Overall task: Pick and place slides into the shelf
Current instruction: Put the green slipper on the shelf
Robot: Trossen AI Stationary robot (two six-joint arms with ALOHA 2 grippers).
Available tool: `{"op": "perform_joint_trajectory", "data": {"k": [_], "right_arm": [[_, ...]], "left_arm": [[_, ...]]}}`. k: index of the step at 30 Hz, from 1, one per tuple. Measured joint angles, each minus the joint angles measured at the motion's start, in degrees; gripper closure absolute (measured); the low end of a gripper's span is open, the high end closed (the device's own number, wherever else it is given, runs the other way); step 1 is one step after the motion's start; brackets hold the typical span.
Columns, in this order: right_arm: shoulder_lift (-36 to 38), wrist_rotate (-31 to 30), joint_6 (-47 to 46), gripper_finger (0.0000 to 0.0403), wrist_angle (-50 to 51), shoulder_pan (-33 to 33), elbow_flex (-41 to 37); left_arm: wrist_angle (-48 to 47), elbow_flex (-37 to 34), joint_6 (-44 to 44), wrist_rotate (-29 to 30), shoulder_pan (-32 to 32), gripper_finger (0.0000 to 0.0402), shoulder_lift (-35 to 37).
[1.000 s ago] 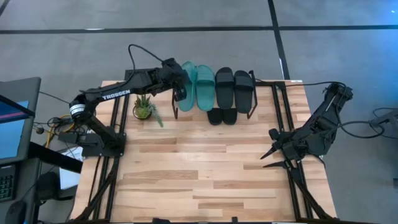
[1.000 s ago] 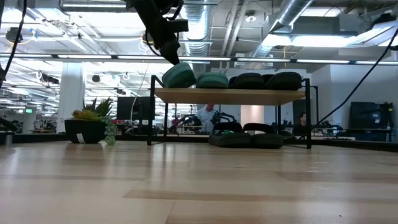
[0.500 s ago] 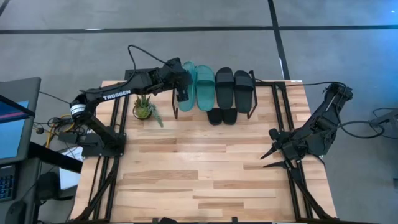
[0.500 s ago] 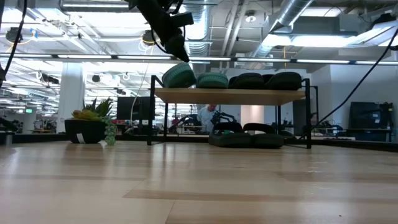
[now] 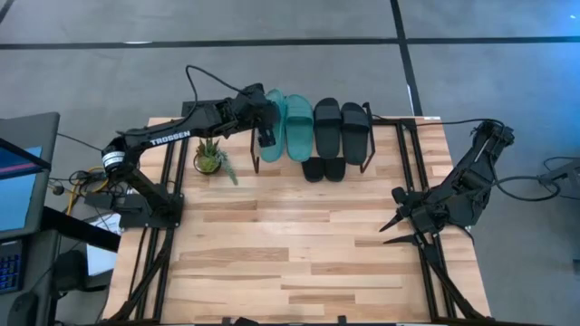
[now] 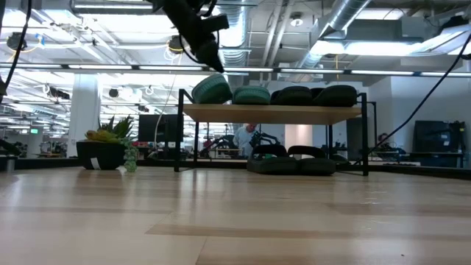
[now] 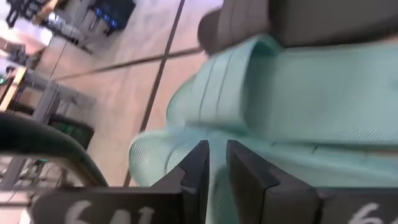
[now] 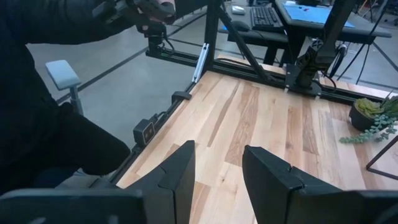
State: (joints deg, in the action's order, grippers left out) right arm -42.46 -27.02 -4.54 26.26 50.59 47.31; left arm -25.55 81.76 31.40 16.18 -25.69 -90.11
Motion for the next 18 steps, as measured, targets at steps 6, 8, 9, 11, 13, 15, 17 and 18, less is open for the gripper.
{"op": "perform_joint_trajectory", "data": {"k": [6, 8, 9, 11, 13, 15, 17, 18], "right_arm": [[0.00, -0.01, 0.00, 0.0281, 0.00, 0.00, 0.00], [0.00, -0.01, 0.00, 0.0281, 0.02, 0.00, 0.00], [0.00, -0.01, 0.00, 0.0281, 0.00, 0.00, 0.00], [0.00, -0.01, 0.00, 0.0281, 0.04, 0.00, 0.00], [0.01, 0.00, 0.00, 0.0281, 0.07, 0.00, 0.00], [0.01, 0.00, 0.00, 0.0281, 0.01, 0.00, 0.00], [0.02, -0.01, -0.09, 0.0281, 0.04, 0.00, 0.00], [0.04, 0.01, -0.15, 0.0281, 0.02, 0.00, 0.00]], "left_arm": [[5.00, 0.00, -0.38, -4.31, -0.23, 0.0357, 0.00], [6.52, 0.01, -0.79, -5.59, -0.60, 0.0357, 0.00], [6.97, 0.02, -1.03, -5.96, -0.84, 0.0358, 0.00], [7.68, 0.18, -1.86, -6.82, -1.36, 0.0365, -0.74], [6.54, 0.13, -2.87, -7.86, -2.37, 0.0376, -1.49], [7.69, 0.11, -3.43, -8.01, -2.69, 0.0391, -2.94], [7.25, 0.00, -3.55, -7.98, -3.06, 0.0399, -3.77], [8.89, 0.00, -3.51, -7.98, -3.06, 0.0399, -4.23]]}}
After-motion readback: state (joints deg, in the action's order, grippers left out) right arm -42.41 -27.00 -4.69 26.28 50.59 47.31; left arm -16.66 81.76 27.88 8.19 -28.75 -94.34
